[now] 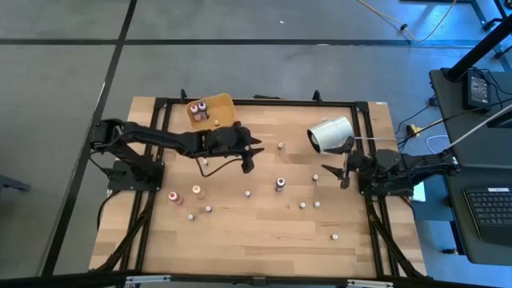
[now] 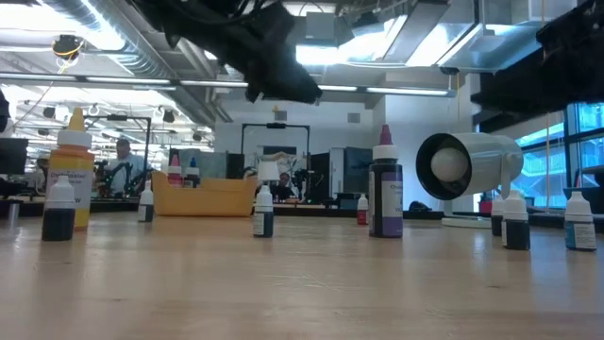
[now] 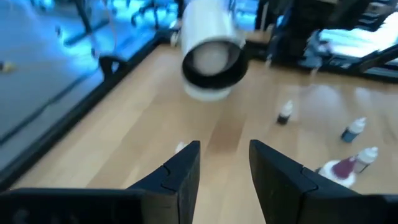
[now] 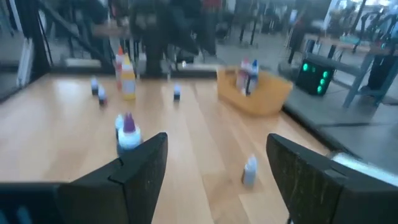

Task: Pick & Place food coloring
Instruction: Put the top small red food coloring bottle into the yellow bin

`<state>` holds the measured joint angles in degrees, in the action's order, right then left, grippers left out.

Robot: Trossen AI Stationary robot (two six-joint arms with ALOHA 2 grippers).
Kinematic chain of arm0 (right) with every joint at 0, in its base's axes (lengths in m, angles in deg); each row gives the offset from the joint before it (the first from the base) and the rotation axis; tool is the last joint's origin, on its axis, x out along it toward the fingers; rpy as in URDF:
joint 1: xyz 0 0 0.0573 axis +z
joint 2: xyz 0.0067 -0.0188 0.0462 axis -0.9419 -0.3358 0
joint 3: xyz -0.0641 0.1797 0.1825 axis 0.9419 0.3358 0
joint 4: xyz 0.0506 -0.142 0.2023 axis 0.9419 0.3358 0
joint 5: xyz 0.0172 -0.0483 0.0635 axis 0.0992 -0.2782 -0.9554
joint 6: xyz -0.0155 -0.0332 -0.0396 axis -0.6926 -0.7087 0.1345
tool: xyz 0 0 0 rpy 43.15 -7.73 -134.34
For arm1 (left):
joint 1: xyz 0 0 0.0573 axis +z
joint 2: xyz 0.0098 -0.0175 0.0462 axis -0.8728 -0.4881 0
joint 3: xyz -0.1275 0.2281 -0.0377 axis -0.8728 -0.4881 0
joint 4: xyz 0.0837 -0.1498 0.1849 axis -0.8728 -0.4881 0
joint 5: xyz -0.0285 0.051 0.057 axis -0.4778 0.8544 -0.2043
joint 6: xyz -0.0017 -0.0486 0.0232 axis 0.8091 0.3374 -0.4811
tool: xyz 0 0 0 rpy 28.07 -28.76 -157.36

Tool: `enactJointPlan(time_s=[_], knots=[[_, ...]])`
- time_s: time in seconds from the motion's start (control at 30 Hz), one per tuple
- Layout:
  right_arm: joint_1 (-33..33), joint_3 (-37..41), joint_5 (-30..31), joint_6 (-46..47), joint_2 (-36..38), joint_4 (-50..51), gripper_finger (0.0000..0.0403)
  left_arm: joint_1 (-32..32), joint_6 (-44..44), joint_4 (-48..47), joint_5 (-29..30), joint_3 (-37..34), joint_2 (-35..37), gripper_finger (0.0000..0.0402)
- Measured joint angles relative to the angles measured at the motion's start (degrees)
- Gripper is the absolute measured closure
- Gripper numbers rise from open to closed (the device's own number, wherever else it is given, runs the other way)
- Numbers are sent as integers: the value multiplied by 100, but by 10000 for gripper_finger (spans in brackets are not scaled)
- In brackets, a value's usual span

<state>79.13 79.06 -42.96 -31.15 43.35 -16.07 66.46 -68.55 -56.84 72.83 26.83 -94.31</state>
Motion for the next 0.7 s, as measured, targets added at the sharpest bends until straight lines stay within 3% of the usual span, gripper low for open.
enactJointPlan(time_s=[0.13,0.23,0.47,0.6,0.7], knots=[[0,-253,-248,-371,-205,-84,128,-124,-267,320,2,0,0,267],[0,-565,-184,-398,-809,-49,128,-158,-520,551,0,2,0,265],[-137,-1801,-132,-465,-3244,-35,128,-107,-663,802,-17,0,-2,268],[-583,-2731,387,-324,-4604,557,128,-112,-663,833,-24,0,-2,269],[-1017,-3274,222,-183,-5489,844,128,-118,-663,808,-98,0,-2,267]])
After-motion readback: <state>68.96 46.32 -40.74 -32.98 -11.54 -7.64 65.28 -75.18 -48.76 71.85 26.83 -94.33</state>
